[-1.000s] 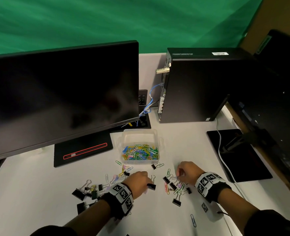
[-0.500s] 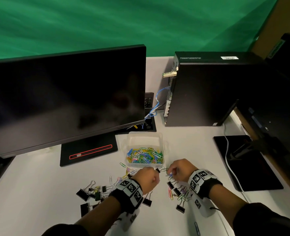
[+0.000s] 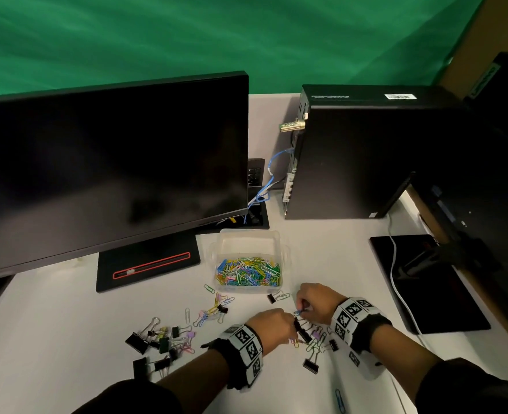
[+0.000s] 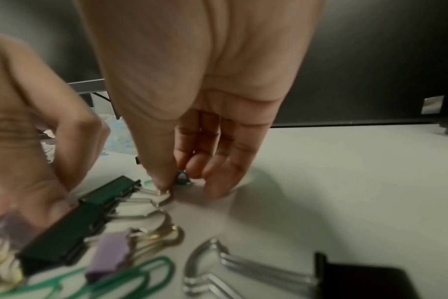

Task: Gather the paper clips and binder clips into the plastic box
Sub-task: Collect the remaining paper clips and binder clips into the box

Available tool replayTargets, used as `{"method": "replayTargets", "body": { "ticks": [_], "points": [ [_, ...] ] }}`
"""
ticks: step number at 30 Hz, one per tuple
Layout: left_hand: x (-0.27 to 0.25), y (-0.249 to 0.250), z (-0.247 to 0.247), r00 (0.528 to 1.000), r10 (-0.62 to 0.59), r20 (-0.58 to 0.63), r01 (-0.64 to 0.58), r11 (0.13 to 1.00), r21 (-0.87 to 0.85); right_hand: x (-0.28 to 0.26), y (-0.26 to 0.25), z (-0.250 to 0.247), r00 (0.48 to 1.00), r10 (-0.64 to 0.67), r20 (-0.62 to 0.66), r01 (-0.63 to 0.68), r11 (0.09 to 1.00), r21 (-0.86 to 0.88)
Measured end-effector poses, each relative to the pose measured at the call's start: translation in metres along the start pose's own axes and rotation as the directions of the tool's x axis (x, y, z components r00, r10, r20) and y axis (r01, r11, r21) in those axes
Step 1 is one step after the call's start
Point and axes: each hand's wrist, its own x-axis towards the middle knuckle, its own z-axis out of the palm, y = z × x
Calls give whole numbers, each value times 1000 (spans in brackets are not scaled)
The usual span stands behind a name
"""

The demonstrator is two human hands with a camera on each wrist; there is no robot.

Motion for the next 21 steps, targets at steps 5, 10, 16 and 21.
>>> {"method": "replayTargets", "body": {
  "ticks": [5, 10, 16, 21],
  "points": [
    [0, -5, 3, 999, -38, 13, 37, 997, 64, -1, 3, 4, 999, 22, -25, -24, 999, -49],
    [-11, -11, 15, 980, -150, 130, 119, 967, 225, 3, 0, 2, 998, 37, -59, -40, 998, -51],
    [-26, -1, 14, 967, -236, 94, 213, 954, 210, 14, -19, -19, 923, 73, -378, 17, 973, 231],
    [-29, -3, 20, 968, -252, -9, 251, 959, 132, 31, -39, -34, 883, 33, -469, 126, 944, 303]
  ]
}}
